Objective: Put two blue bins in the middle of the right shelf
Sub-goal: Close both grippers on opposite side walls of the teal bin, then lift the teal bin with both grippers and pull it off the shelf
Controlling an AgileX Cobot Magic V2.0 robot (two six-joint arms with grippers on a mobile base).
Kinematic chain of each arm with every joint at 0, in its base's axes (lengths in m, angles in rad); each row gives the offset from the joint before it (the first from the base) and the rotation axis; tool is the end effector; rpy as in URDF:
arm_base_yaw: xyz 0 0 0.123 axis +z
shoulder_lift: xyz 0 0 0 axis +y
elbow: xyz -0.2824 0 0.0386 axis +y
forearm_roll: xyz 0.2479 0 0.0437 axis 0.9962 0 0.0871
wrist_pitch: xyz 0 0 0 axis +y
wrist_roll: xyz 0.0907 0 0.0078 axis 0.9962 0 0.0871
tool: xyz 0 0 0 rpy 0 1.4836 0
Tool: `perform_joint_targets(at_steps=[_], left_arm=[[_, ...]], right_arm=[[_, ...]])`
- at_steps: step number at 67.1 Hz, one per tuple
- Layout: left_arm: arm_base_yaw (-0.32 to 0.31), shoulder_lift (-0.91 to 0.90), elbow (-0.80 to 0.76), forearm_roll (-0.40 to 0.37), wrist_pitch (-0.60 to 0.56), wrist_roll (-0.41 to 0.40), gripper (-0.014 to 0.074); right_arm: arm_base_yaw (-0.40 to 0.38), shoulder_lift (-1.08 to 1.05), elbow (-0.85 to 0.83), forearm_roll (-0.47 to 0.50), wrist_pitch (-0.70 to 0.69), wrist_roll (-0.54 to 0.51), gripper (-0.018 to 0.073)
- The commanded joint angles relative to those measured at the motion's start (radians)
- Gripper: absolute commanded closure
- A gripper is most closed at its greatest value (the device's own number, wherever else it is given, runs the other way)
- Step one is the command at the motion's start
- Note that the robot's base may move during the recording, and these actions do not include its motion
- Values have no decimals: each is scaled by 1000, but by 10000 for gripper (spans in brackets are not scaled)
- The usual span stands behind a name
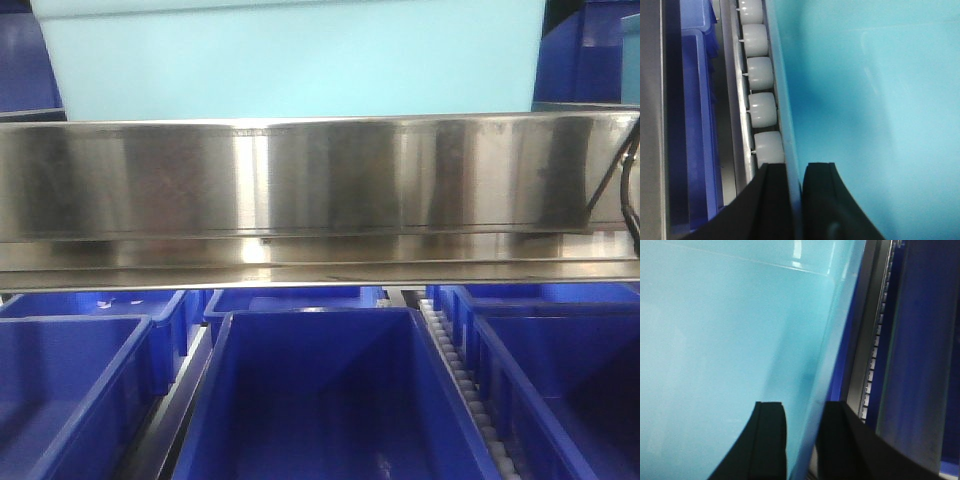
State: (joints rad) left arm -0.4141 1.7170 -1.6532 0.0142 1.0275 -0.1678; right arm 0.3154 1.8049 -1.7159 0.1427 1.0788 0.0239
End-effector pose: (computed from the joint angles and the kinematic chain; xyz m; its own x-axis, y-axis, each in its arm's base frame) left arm 0.3467 -0.1512 0.3477 -0.8258 0.1884 -0.5316 0.2679 0.9605 -0.0757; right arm 0.3735 0.1339 0.3307 -0.8666 -0.1873 -0.4625 -0.2862 0.9458 0.1533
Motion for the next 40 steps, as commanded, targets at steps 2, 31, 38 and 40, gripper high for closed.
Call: perform_joint_targets(at_steps=[2, 31, 38, 40], left_arm=[[-4, -8, -10, -23, 2, 2, 707], [-4, -176, -16, -40, 8, 2, 707], [-4, -241, -16, -52, 4, 2, 707], [-4, -261, -16, -61, -2, 2, 707]], right_arm=[[-3, -10, -6, -25, 2, 21, 711], [-3, -201, -6, -25, -32, 21, 711], [-3, -262, -6, -25, -56, 21, 711], [-3, -274, -6, -25, -63, 21, 711]])
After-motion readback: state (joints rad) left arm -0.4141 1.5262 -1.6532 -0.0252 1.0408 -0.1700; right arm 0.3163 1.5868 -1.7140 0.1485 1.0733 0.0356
